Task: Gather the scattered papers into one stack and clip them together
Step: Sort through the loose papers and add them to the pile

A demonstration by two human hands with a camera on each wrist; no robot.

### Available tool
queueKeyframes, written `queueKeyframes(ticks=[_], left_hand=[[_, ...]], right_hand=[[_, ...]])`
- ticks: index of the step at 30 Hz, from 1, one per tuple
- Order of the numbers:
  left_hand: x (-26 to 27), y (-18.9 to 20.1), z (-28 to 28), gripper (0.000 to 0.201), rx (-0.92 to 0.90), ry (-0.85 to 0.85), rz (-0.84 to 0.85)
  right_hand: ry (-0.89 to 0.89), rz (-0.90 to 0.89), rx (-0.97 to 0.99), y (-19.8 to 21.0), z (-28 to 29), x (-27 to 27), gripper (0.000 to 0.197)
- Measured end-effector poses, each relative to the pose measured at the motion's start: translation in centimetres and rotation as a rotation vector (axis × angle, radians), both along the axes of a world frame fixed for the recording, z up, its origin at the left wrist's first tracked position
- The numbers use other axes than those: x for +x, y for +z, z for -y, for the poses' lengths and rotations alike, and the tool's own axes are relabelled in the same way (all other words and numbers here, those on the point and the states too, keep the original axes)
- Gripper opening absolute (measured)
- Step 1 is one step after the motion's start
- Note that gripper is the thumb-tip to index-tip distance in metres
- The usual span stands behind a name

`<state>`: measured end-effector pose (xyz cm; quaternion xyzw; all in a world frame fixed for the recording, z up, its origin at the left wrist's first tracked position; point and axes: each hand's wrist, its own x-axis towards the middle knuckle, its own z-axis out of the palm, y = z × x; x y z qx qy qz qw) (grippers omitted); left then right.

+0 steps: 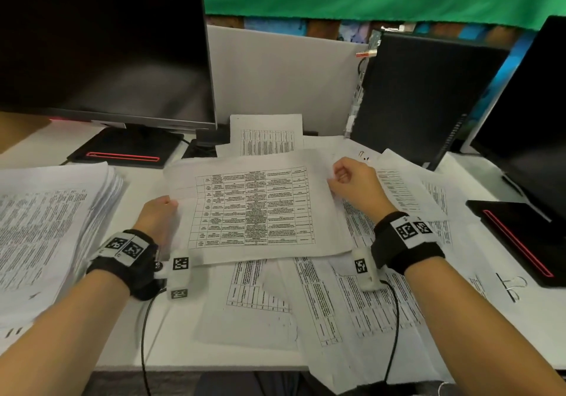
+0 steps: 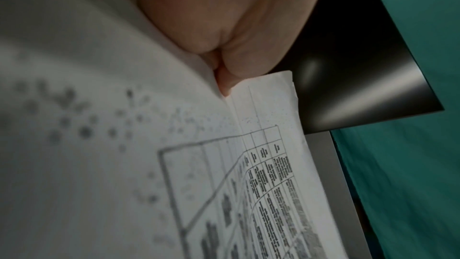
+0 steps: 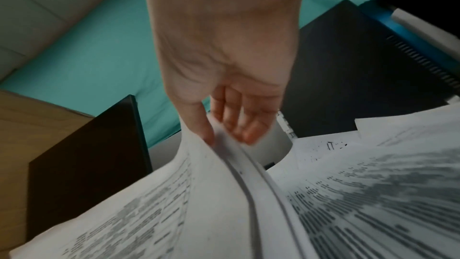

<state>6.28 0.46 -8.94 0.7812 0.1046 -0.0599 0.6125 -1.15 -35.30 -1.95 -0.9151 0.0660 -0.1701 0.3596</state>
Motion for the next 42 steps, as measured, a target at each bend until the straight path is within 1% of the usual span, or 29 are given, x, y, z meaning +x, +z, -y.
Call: queueKeyframes(ticks=[1, 3, 5, 6, 7, 8, 10, 12, 14, 15, 16, 17, 19, 20, 21, 22, 23, 24, 26, 27, 30, 31, 34, 36, 37, 38, 40, 41, 42], left_hand=[[0.0, 0.0, -0.1, 0.024, 0.007, 0.003, -0.008], [-0.3, 0.1, 0.1, 0.020, -0.023, 0.024, -0.028], [-0.5, 0.1, 0.2, 0.021, -0.012, 0.033, -0.041], [-0.6, 0.2, 0.3, 0.020, 0.012, 0.031, -0.038], [-0.7, 0.2, 0.5, 0.018, 0.028, 0.035, -0.032], [-0.8, 0.4, 0.8, 0.019, 0.038, 0.035, -0.027], [-1.3, 0.9, 1.6, 0.022, 0.058, 0.008, -0.012], [-1.2, 0.8, 2.0, 0.023, 0.055, 0.023, 0.007], [-1.2, 0.8, 1.7, 0.024, 0.012, 0.032, -0.019], [-1.0, 0.7, 1.6, 0.023, 0.004, 0.012, -0.037], [-0.7, 0.8, 1.5, 0.023, 0.008, 0.000, -0.057], [-0.3, 0.7, 1.4, 0.031, 0.034, 0.007, -0.086], [-0.2, 1.1, 1.5, 0.058, 0.108, 0.013, -0.149], [-0.4, 1.2, 1.7, 0.061, 0.125, -0.005, -0.145], [-0.8, 1.3, 1.9, 0.054, 0.127, -0.036, -0.125], [-1.1, 1.3, 2.0, 0.037, 0.129, -0.084, -0.093], [-1.4, 1.1, 1.9, 0.023, 0.142, -0.140, -0.060], [-1.4, 0.8, 1.8, 0.014, 0.163, -0.184, -0.024], [-1.1, 0.4, 1.5, 0.015, 0.168, -0.199, 0.021], [-0.9, 0.2, 1.5, 0.017, 0.168, -0.182, 0.038], [-0.9, 0.3, 2.1, 0.025, 0.198, -0.110, 0.074], [-1.1, 0.3, 2.4, 0.025, 0.207, -0.087, 0.075], [-1.2, 0.2, 2.5, 0.023, 0.188, -0.055, 0.084], [-1.0, 0.1, 2.3, 0.022, 0.189, -0.052, 0.091], [-1.0, 0.1, 2.2, 0.024, 0.200, -0.067, 0.091], [-0.7, -0.2, 2.1, 0.028, 0.218, -0.079, 0.093], [-0.7, -0.3, 2.1, 0.034, 0.227, -0.090, 0.098], [-0.7, -0.4, 1.9, 0.035, 0.222, -0.097, 0.093], [-0.8, -0.2, 1.9, 0.034, 0.219, -0.115, 0.088]], right_hand=[[0.021, -0.069, -0.014, 0.0, -0.1, -0.1, 0.016], [0.077, -0.209, 0.081, -0.2, 0.3, -0.3, 0.026], [0.144, -0.358, 0.174, -0.5, 1.0, -0.6, 0.027], [0.169, -0.422, 0.176, -0.7, 1.3, -0.7, 0.026], [0.168, -0.448, 0.138, -0.8, 1.5, -0.7, 0.023], [0.122, -0.421, 0.086, -0.9, 1.7, -0.6, 0.021], [-0.035, -0.291, 0.044, -0.6, 2.0, -0.2, 0.022], [-0.127, -0.165, 0.123, 0.1, 2.2, 0.0, 0.028], [-0.107, -0.147, 0.230, 0.6, 2.5, 0.1, 0.027], [-0.068, -0.170, 0.265, 0.8, 2.5, 0.0, 0.025], [-0.025, -0.205, 0.259, 0.7, 2.2, -0.2, 0.023], [0.002, -0.237, 0.212, 0.4, 1.9, -0.3, 0.023], [0.030, -0.282, 0.137, -0.3, 1.3, -0.5, 0.021], [0.055, -0.302, 0.147, -0.8, 1.0, -0.6, 0.021], [0.079, -0.319, 0.138, -1.1, 0.7, -0.8, 0.022], [0.081, -0.309, 0.115, -1.4, 0.6, -0.8, 0.021], [0.050, -0.284, 0.094, -1.4, 0.5, -0.8, 0.018], [0.003, -0.233, 0.105, -1.4, 0.6, -0.8, 0.017], [-0.086, -0.145, 0.169, -0.7, 0.8, -0.8, 0.018], [-0.103, -0.131, 0.197, -0.2, 0.9, -0.7, 0.019], [-0.099, -0.180, 0.198, 0.6, 1.3, -0.8, 0.018], [-0.127, -0.166, 0.197, 0.7, 1.6, -0.9, 0.017], [-0.252, -0.046, 0.286, 0.7, 2.5, -1.1, 0.019], [-0.272, -0.040, 0.243, 0.9, 2.9, -1.4, 0.021], [-0.317, -0.008, 0.230, 1.0, 3.3, -1.5, 0.021], [-0.402, 0.054, 0.240, 1.1, 4.1, -1.5, 0.022], [-0.622, 0.215, 0.341, 1.6, 5.8, -1.4, 0.026], [-0.705, 0.299, 0.438, 1.9, 6.5, -1.4, 0.029], [-0.751, 0.380, 0.538, 2.2, 7.1, -1.3, 0.033]])
